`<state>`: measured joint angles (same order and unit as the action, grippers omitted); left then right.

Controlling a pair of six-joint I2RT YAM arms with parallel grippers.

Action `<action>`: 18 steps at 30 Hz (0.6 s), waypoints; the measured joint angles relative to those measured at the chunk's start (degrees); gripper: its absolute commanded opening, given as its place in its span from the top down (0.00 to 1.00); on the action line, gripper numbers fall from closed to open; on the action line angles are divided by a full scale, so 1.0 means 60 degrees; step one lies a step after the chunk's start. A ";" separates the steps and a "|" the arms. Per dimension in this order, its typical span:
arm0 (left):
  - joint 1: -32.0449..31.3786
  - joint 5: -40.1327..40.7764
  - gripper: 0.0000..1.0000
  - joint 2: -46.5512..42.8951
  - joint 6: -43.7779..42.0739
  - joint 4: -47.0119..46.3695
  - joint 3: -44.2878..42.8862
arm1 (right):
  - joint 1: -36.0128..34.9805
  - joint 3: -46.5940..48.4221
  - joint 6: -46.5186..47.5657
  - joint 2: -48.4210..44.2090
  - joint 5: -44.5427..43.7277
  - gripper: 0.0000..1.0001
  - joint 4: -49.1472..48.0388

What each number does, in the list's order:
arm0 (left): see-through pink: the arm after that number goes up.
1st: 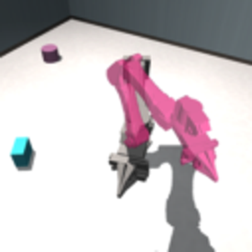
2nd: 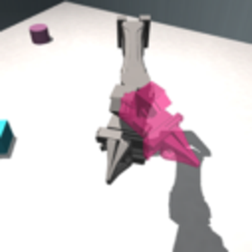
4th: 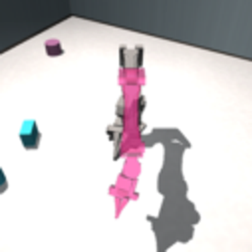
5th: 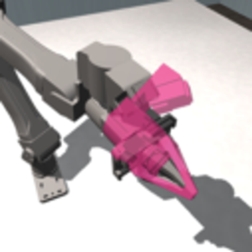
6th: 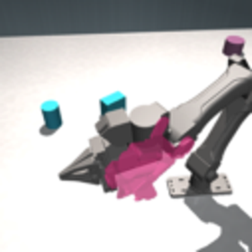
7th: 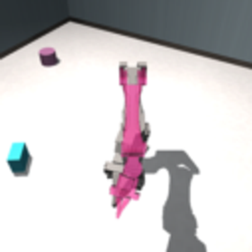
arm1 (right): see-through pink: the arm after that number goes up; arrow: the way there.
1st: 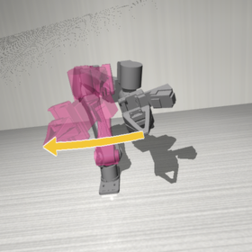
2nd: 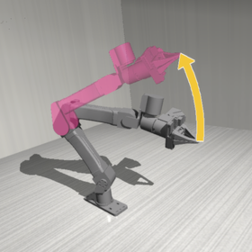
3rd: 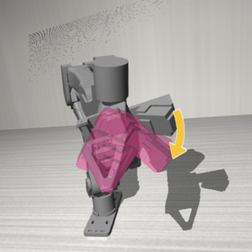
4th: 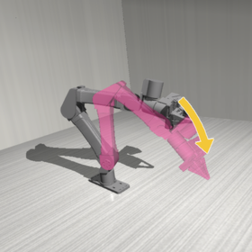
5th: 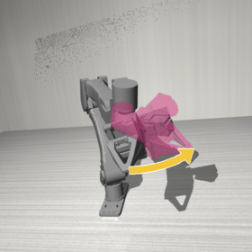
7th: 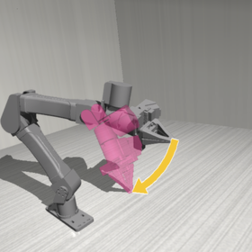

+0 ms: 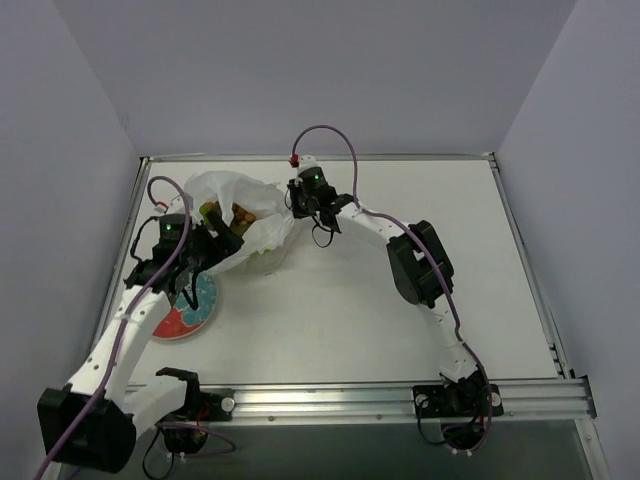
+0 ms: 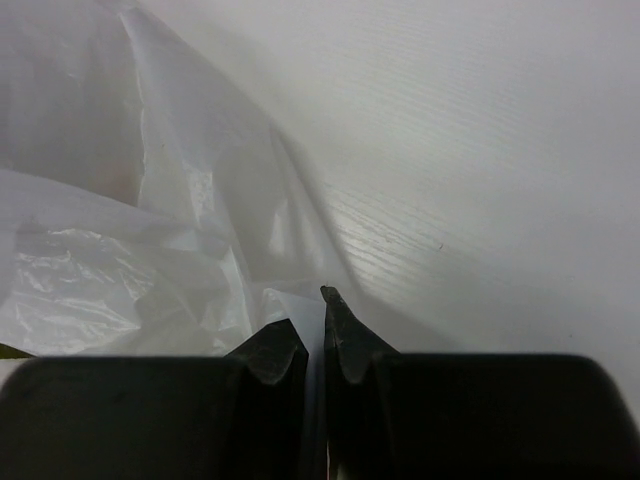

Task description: Take the fake fruits out of the plastic bag

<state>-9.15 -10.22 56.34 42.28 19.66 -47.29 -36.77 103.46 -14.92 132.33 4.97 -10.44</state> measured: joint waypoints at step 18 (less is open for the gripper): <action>0.1552 0.1282 0.39 0.5472 -0.0280 -0.2189 -0.3122 | -0.0189 -0.2007 0.0466 -0.1330 -0.0321 0.16 0.0066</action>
<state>0.16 -2.52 89.17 40.60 6.52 -66.02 -37.91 91.42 -12.12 124.36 3.05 -10.04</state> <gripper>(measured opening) 0.609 0.796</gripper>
